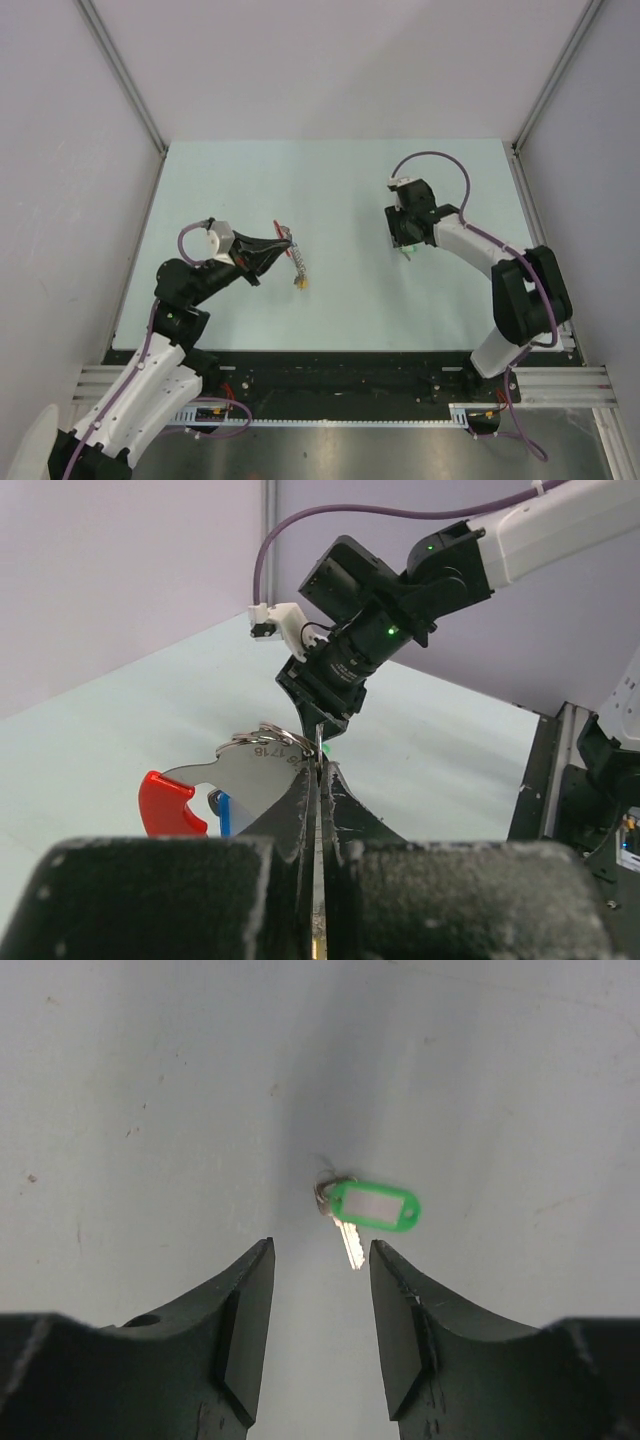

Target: Put the keys on the keyring

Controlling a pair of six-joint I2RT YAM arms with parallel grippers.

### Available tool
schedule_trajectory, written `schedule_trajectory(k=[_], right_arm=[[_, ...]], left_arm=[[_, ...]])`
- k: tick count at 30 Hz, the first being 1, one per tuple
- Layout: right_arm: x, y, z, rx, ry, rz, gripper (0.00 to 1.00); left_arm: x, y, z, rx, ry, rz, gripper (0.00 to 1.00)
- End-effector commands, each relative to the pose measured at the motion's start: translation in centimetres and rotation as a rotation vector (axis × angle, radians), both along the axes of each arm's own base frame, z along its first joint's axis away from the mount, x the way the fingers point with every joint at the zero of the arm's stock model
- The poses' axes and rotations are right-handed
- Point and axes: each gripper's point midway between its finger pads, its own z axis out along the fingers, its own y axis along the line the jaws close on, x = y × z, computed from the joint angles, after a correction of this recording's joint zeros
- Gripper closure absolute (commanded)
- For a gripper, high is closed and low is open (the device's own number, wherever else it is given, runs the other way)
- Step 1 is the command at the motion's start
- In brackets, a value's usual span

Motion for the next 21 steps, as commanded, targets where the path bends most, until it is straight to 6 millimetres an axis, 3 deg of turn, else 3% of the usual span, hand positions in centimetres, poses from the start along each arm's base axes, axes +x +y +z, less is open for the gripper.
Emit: schedule_trajectory(k=[1, 2, 16, 21], right_arm=[[1.4, 0.3, 0.0, -0.169, 0.003, 0.086, 0.53], [1.5, 0.2, -1.0, -0.211, 0.027, 0.096, 0.54], [3.5, 0.6, -3.5, -0.510, 0.070, 0.139, 0.66], [3.2, 0.8, -4.4, -0.559, 0.103, 0.160, 0.71]], left_arm=[[0.2, 0.9, 2.4, -0.012, -0.091, 0.053, 1.00], [0.3, 0.9, 2.4, -0.010, -0.091, 0.055, 1.00], [0.4, 1.2, 2.4, 0.000, -0.096, 0.066, 1.00], [0.2, 1.1, 2.5, 0.001, -0.098, 0.060, 1.00]])
